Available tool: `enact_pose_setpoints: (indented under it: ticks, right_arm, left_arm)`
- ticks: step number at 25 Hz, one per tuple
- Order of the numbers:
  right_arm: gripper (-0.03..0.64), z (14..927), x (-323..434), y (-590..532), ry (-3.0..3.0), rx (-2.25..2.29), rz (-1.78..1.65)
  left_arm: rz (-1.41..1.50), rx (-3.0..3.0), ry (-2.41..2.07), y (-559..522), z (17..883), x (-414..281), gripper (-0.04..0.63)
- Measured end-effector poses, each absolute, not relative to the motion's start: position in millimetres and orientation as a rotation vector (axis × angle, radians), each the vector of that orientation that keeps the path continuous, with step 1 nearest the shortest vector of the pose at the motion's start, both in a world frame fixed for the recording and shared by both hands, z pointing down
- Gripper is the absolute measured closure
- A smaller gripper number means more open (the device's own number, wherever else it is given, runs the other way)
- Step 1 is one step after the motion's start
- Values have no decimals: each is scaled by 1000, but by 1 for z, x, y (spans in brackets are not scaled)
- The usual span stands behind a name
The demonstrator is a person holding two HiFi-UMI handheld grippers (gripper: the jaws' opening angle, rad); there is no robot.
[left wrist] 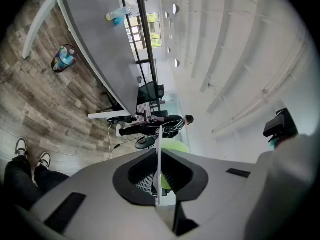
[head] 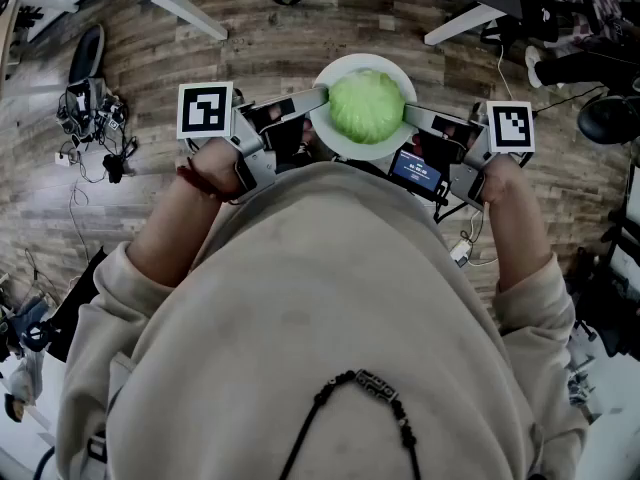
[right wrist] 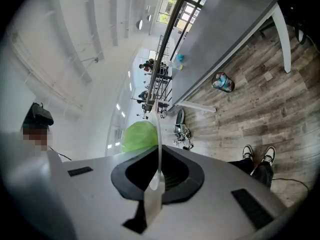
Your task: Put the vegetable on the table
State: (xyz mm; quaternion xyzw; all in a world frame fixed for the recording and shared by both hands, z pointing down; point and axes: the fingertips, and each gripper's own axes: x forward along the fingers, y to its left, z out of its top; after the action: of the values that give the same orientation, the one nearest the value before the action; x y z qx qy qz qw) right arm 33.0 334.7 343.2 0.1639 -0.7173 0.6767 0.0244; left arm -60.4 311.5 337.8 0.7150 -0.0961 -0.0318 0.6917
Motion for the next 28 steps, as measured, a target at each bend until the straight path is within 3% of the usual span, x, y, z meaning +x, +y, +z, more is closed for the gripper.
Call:
enact_pose_setpoints:
  ticks: [28]
  right_arm:
    - [584,331,74,350,-2258,408,2087]
  left_arm:
    - [-55,1641,-267,326,330,-20,575]
